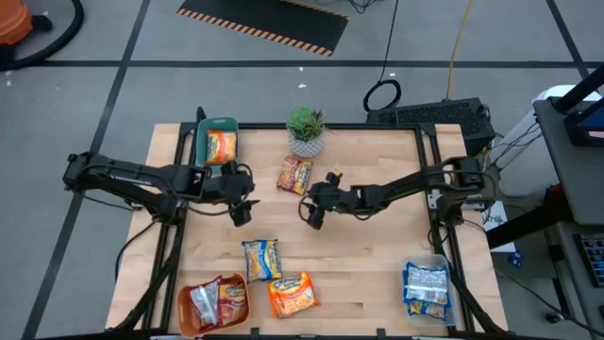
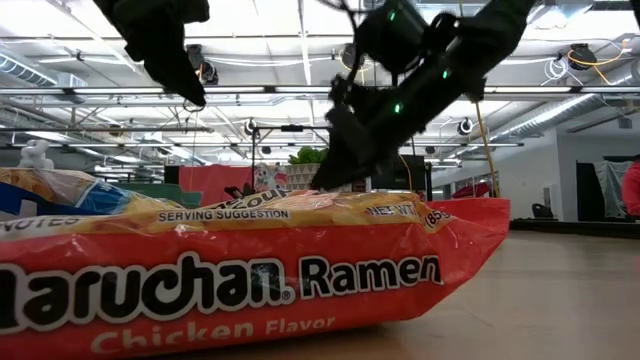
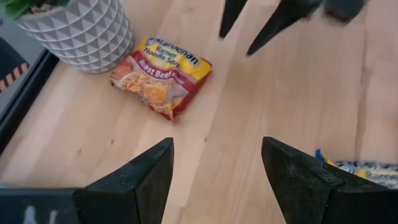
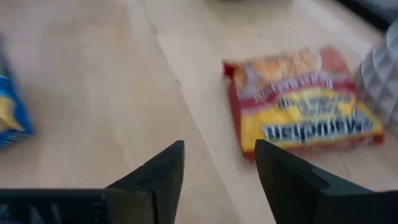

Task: Sort Maruchan noodles
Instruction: Put the red noodle pack into the orange bin

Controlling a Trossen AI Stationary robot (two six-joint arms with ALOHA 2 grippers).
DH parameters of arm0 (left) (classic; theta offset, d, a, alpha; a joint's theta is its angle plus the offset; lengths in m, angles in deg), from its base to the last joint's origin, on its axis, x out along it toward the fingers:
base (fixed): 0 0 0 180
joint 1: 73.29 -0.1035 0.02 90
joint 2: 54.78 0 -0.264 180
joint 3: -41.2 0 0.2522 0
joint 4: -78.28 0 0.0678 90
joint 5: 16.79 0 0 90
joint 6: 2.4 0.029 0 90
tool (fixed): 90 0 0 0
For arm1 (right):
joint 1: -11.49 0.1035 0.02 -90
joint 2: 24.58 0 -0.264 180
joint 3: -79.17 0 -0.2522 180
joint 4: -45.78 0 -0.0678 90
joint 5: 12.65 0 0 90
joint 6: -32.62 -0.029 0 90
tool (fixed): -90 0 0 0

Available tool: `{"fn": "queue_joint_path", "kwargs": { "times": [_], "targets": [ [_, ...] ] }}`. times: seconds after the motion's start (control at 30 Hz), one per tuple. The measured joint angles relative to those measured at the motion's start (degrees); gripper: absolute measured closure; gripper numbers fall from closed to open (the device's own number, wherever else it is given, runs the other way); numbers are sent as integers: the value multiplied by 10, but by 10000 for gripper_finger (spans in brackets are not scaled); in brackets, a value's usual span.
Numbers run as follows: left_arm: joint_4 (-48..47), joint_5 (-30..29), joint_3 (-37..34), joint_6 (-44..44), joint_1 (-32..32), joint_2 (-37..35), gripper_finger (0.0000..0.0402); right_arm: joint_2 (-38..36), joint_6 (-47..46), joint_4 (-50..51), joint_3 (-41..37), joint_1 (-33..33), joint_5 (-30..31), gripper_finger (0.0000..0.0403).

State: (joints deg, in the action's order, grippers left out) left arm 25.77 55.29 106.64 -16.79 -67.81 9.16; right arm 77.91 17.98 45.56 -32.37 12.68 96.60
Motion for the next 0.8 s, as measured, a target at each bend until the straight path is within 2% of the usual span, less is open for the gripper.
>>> {"fn": "queue_joint_path", "kwargs": {
  "times": [0.27,0.4,0.57,0.8],
  "targets": [
    [26,-1,0,-7,10,-4,153,58,-11,-19,0,-22,2,113],
    [27,-1,0,-5,10,-4,153,93,2,-68,0,-25,5,79],
    [26,-1,0,-3,10,-4,153,136,-14,-128,1,-31,21,77],
    [26,-2,0,9,10,-4,154,153,-40,-132,2,-38,35,88]
  ]
}}
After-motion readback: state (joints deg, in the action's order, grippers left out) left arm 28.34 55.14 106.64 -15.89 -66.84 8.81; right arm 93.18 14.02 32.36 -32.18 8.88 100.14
